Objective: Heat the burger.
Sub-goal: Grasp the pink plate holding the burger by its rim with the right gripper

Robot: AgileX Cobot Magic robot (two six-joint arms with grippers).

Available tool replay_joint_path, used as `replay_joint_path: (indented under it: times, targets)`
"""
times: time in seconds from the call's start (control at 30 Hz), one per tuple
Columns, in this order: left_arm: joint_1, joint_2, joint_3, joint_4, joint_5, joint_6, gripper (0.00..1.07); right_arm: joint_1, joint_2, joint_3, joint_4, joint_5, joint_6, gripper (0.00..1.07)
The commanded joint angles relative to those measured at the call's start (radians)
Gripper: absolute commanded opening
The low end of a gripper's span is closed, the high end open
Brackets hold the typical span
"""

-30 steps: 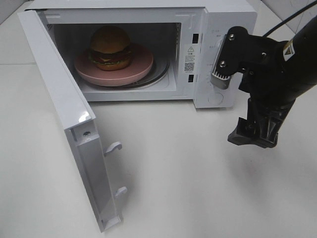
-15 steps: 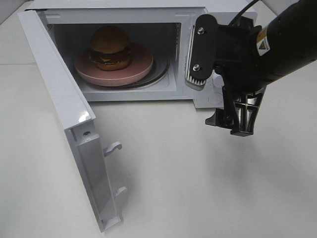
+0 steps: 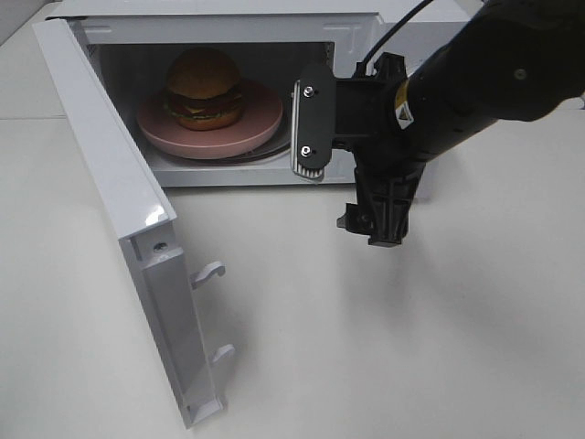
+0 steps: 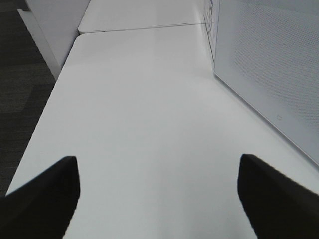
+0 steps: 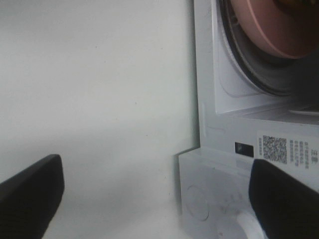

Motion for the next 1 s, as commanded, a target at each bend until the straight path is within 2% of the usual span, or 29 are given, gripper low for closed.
replay_joint_path:
  times: [0.03,0.57,1.0]
  targets:
    - [0.002,-0.019,0.002,0.000,-0.002,-0.006,0.80,0.008,0.059,-0.061,-0.008,-0.019,0.008,0.93]
    - [0.002,-0.019,0.002,0.000,-0.002,-0.006,0.80,0.019,0.253,-0.251,-0.008,-0.017,0.083,0.92]
    - [0.002,-0.019,0.002,0.000,-0.002,-0.006,0.80,0.019,0.427,-0.460,-0.009,-0.026,0.072,0.91]
